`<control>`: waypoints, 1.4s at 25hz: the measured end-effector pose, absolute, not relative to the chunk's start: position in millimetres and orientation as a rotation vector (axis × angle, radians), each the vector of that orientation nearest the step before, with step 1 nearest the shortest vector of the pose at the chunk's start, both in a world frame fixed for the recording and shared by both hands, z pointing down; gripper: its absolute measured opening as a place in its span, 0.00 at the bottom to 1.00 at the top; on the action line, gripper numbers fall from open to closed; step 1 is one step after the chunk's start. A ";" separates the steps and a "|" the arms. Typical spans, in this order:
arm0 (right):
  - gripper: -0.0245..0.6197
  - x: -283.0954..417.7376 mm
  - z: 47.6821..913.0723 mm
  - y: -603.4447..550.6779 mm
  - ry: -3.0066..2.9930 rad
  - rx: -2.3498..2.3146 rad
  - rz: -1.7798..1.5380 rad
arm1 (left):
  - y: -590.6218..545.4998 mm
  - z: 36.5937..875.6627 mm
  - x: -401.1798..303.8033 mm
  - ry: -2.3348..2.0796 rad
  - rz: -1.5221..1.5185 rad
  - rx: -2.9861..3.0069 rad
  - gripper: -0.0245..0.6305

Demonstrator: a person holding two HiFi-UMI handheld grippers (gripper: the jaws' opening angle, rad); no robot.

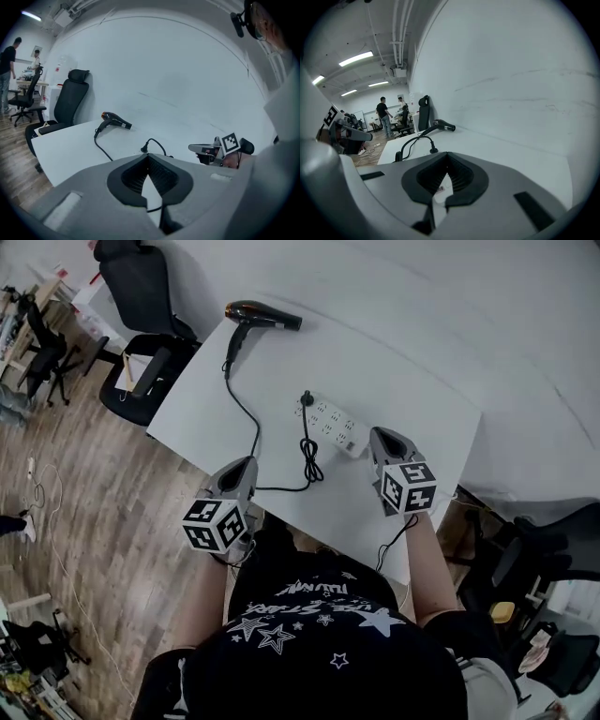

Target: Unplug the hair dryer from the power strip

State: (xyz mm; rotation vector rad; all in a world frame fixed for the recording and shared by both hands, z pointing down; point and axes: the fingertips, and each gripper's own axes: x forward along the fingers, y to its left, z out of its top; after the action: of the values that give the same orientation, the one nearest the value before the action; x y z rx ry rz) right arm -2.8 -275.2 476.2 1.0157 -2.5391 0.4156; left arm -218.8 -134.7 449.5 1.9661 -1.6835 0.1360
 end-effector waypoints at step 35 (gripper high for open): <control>0.05 -57.6 520.0 -270.1 -2.184 1.304 0.504 | -270.8 529.3 -221.8 -0.872 0.454 2.250 0.05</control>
State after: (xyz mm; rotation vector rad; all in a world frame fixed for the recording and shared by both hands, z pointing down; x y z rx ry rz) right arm -57.6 -270.1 520.0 1.3038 -2.1840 0.5044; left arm -221.8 -270.8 529.3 2.2502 -0.8722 0.4536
